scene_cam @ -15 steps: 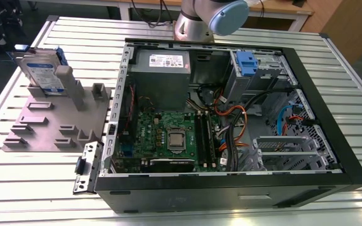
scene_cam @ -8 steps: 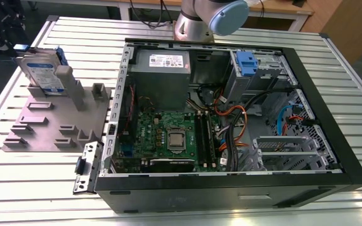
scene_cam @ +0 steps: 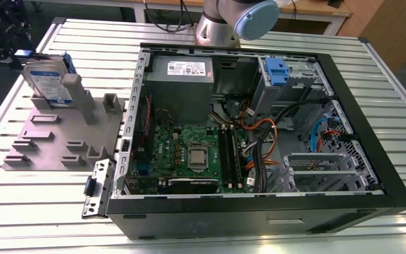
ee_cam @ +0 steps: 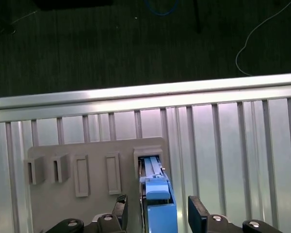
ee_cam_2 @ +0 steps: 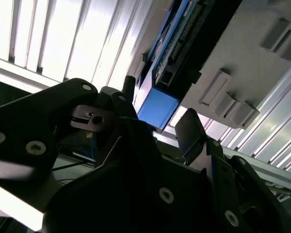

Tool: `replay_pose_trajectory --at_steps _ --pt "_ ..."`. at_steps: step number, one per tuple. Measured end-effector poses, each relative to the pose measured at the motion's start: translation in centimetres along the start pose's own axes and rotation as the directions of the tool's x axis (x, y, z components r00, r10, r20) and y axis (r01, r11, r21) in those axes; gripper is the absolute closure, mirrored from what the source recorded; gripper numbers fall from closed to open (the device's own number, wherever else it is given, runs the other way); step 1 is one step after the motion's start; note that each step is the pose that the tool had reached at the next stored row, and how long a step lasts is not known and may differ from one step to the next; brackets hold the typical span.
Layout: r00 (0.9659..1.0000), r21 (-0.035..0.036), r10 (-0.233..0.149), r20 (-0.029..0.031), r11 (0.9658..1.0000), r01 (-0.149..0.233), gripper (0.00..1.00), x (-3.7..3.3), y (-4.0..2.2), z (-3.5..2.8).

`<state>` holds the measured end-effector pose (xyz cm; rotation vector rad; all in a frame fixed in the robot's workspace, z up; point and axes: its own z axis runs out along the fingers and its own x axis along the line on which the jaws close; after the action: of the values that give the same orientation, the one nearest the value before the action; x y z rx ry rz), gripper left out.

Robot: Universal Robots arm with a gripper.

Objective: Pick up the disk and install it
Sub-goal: 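Pick up the disk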

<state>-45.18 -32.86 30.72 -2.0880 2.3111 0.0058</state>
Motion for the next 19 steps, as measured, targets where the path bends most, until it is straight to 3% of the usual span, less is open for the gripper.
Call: replay_pose_trajectory --at_steps 4,5,7,10,11,19 --pt "1.0 0.0001 0.0 0.0001 1.0 0.0 0.41 0.02 0.01 0.73" --pt "1.0 0.0002 0.0 0.0001 1.0 0.0 0.48 0.02 0.01 0.91" --pt "1.0 0.0001 0.0 -0.0002 1.0 0.0 0.48 0.03 0.02 1.19" --pt "1.0 0.0 0.0 -0.0003 1.0 0.0 0.49 0.04 0.02 1.38" --pt "1.0 0.0001 0.0 -0.0002 1.0 0.0 0.56 0.04 0.02 1.44" --pt "1.0 0.0002 0.0 -0.0019 1.0 0.0 0.56 0.06 0.03 1.96"
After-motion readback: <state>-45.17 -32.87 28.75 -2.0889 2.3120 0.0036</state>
